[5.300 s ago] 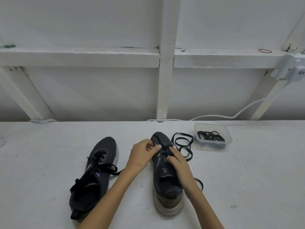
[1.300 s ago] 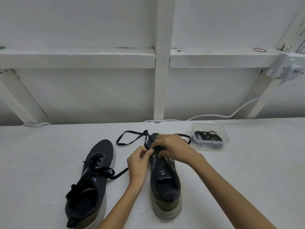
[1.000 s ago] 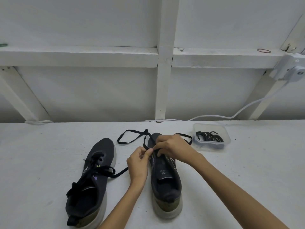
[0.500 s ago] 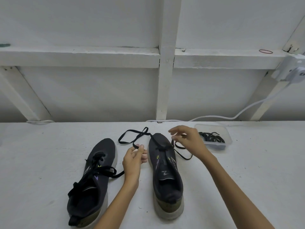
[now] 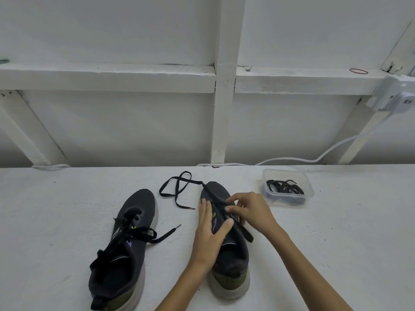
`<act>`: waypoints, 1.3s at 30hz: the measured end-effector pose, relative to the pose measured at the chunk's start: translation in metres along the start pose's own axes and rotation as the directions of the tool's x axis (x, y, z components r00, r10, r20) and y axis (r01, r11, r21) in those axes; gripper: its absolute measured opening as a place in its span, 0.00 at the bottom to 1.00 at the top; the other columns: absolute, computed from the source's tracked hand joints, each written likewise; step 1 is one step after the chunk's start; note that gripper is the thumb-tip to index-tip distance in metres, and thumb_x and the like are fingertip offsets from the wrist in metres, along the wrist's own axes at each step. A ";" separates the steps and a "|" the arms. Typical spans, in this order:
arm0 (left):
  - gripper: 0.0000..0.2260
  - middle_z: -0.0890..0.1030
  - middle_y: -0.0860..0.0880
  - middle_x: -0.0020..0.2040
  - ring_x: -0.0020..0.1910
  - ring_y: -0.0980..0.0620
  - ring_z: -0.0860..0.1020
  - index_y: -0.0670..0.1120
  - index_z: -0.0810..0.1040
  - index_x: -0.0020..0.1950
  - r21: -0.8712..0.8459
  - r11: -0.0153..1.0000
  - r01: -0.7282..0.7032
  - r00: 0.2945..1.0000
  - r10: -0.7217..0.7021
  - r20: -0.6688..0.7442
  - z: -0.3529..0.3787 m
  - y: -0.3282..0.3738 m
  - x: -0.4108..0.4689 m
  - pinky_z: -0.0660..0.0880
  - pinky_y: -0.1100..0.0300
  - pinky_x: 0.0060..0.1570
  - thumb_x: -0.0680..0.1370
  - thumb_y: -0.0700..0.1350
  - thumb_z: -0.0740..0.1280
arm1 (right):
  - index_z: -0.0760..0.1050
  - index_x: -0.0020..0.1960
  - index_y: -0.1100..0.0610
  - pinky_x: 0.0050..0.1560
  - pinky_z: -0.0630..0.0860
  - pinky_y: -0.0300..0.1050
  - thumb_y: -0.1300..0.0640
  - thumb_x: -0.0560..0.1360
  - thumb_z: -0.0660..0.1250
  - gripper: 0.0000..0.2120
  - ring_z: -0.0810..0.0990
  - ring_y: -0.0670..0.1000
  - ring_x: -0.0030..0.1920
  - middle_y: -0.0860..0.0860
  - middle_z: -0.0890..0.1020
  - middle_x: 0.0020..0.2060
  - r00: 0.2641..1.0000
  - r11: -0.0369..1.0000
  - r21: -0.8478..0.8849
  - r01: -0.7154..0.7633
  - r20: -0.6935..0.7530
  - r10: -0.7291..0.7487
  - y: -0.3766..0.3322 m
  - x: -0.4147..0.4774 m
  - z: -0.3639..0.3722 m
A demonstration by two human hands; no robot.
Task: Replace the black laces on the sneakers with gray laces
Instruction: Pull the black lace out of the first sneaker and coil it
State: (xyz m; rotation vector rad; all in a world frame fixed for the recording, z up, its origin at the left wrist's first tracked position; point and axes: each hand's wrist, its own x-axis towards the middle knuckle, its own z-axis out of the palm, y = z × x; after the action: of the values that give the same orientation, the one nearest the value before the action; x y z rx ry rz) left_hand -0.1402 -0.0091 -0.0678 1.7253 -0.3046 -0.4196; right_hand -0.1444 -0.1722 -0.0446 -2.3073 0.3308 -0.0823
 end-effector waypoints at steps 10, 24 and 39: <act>0.33 0.46 0.58 0.79 0.77 0.62 0.44 0.49 0.49 0.79 0.177 0.983 -0.043 0.999 0.037 0.038 -0.005 0.002 0.001 0.46 0.61 0.76 0.80 0.55 0.62 | 0.74 0.48 0.56 0.39 0.74 0.48 0.55 0.76 0.62 0.05 0.78 0.55 0.39 0.51 0.82 0.40 0.981 0.917 -0.372 0.141 -0.070 -0.179 -0.013 0.012 0.011; 0.36 0.44 0.60 0.79 0.76 0.65 0.43 0.52 0.46 0.80 0.216 0.975 -0.060 0.997 0.048 0.061 -0.007 0.002 0.002 0.46 0.63 0.76 0.78 0.59 0.62 | 0.84 0.43 0.54 0.42 0.77 0.45 0.53 0.71 0.75 0.05 0.80 0.45 0.37 0.50 0.85 0.37 0.996 0.988 0.147 -0.036 0.089 0.023 0.009 0.016 -0.009; 0.36 0.45 0.60 0.79 0.75 0.66 0.42 0.51 0.46 0.80 0.248 0.968 -0.030 0.993 0.000 0.120 -0.007 0.006 0.002 0.45 0.66 0.73 0.79 0.60 0.60 | 0.76 0.42 0.62 0.29 0.74 0.43 0.62 0.75 0.68 0.04 0.81 0.51 0.31 0.53 0.79 0.37 0.989 0.929 0.360 -0.079 -0.089 0.118 -0.011 0.027 -0.013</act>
State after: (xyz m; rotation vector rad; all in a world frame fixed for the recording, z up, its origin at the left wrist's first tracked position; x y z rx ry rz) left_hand -0.1348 -0.0051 -0.0608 1.9460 -0.4729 -0.4909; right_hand -0.1183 -0.1811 -0.0284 -1.9267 0.4486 -0.2023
